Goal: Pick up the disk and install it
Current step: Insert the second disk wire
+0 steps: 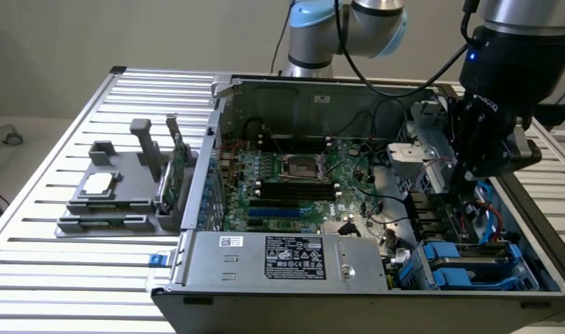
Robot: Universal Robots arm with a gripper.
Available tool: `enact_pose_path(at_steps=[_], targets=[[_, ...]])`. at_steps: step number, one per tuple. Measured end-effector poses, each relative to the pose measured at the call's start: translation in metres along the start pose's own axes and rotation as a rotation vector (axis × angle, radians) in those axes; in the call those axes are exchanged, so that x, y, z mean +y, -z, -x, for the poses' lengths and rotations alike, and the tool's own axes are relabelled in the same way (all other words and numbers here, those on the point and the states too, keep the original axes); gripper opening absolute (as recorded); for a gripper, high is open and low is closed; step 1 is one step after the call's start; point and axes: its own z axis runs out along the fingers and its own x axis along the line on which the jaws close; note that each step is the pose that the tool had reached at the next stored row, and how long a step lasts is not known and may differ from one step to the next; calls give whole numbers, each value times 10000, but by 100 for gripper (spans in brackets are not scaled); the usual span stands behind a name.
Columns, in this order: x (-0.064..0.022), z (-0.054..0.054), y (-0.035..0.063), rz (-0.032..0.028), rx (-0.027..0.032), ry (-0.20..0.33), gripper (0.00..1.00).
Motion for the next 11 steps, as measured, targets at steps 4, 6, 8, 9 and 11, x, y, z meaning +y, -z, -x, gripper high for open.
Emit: enact_pose_path(at_steps=[4,6,8,9,11], targets=[[-73,-18,10,45,0,-9,16],[-102,-32,16,65,-7,-11,16],[-116,-54,21,78,-21,-12,16],[-121,-63,24,83,-26,-13,16],[-131,-82,37,91,-41,-12,16]])
